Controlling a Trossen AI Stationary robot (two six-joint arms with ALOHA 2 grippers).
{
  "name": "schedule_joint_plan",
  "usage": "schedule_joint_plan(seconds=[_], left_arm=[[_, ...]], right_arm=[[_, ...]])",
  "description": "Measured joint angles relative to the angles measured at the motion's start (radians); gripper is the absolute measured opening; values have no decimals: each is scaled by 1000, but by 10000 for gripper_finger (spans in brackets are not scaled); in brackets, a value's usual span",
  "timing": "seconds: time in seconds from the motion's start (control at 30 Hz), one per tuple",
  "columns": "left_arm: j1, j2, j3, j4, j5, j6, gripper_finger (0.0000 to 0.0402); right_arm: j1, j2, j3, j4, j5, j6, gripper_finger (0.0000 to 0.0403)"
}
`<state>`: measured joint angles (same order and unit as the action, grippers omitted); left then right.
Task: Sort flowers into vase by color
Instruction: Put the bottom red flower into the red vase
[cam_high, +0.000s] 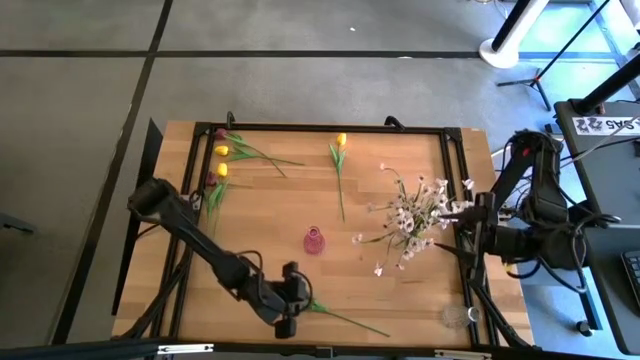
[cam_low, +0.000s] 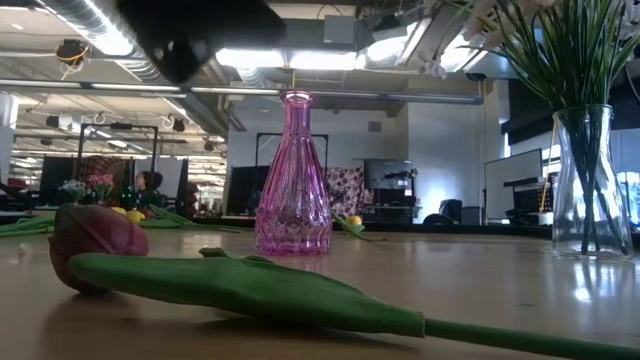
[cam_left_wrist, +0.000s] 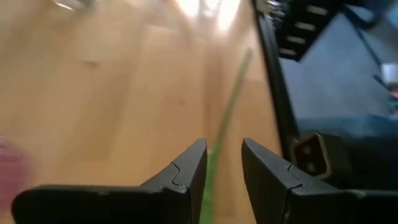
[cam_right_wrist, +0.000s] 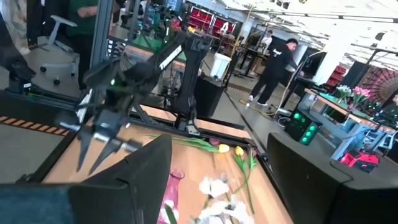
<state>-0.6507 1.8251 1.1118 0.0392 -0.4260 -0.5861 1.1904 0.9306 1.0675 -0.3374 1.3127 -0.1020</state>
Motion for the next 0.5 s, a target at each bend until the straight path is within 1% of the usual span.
schedule_joint_plan(seconds=[0.07, 0.17, 0.3, 0.43, 0.5], left_arm=[[-1, 47, 0, 55, 29, 16, 97], [12, 109, 0, 101, 45, 18, 97], [34, 172, 0, 136, 81, 18, 97], [56, 213, 0, 141, 119, 25, 97], [66, 222, 0, 138, 129, 45, 97]], right_arm=[[0, 25, 16, 0, -1, 5, 264], [0, 62, 31, 1, -1, 29, 264], [-9, 119, 33, 69, -8, 43, 264], [-29, 180, 33, 118, -49, 51, 264], [-49, 214, 33, 129, -78, 80, 264]])
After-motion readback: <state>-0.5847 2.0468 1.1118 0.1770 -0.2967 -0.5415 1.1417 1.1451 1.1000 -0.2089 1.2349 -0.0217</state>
